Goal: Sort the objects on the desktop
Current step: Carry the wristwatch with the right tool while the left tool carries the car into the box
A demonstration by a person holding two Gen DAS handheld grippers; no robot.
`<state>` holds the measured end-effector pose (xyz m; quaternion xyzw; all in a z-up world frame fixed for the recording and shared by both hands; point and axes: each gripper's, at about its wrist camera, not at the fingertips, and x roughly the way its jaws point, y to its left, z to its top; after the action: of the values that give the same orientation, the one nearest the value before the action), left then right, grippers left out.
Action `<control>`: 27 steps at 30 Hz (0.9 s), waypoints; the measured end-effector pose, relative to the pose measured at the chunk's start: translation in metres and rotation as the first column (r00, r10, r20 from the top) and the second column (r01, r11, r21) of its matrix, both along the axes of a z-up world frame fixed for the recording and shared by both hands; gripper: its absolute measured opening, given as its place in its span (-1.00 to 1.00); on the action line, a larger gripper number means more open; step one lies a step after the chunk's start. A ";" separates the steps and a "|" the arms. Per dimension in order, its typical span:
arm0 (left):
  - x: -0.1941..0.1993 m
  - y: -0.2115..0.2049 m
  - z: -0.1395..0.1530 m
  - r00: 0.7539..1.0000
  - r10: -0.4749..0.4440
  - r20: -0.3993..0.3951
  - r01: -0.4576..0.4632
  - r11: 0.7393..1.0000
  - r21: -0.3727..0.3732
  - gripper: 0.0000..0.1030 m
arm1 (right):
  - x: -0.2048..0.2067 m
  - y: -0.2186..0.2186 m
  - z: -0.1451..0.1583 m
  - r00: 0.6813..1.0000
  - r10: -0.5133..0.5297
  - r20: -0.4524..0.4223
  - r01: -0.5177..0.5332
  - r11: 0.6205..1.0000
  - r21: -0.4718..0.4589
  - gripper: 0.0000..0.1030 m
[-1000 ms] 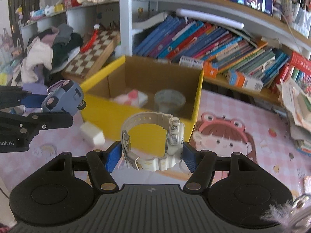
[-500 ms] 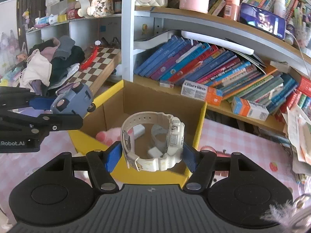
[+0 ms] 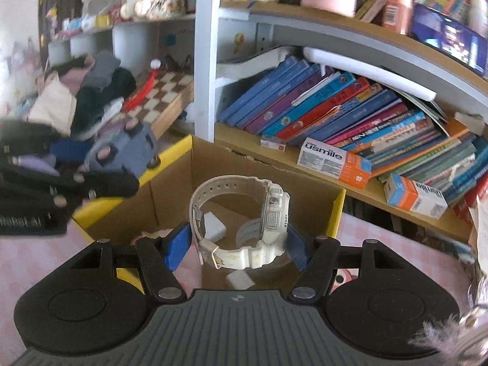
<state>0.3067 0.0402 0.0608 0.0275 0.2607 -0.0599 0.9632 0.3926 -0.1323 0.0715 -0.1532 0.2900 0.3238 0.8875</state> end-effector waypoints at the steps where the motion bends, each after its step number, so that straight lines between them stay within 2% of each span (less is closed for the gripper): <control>1: 0.005 0.001 -0.001 1.000 0.002 -0.005 -0.002 1.000 0.007 -0.09 | 0.003 0.002 -0.003 1.000 0.009 0.001 -0.009 1.000 -0.016 0.25; 8: 0.037 0.009 -0.012 0.997 0.011 -0.071 -0.008 0.999 0.030 -0.08 | 0.021 0.013 -0.024 0.995 0.096 -0.019 -0.098 0.988 -0.116 0.25; 15: 0.065 0.007 -0.032 0.989 -0.002 -0.147 0.014 0.997 0.079 -0.08 | 0.033 0.027 -0.040 0.975 0.222 -0.032 -0.223 0.945 -0.238 0.25; 27: 0.100 0.003 -0.060 0.963 -0.025 -0.269 0.053 0.994 0.099 -0.08 | 0.052 0.038 -0.059 0.958 0.265 -0.113 -0.287 0.913 -0.289 0.25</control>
<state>0.4070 0.0428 0.0009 0.0753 0.3904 -0.0682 0.9150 0.4446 -0.0940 0.0123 -0.3150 0.3432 0.4027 0.7879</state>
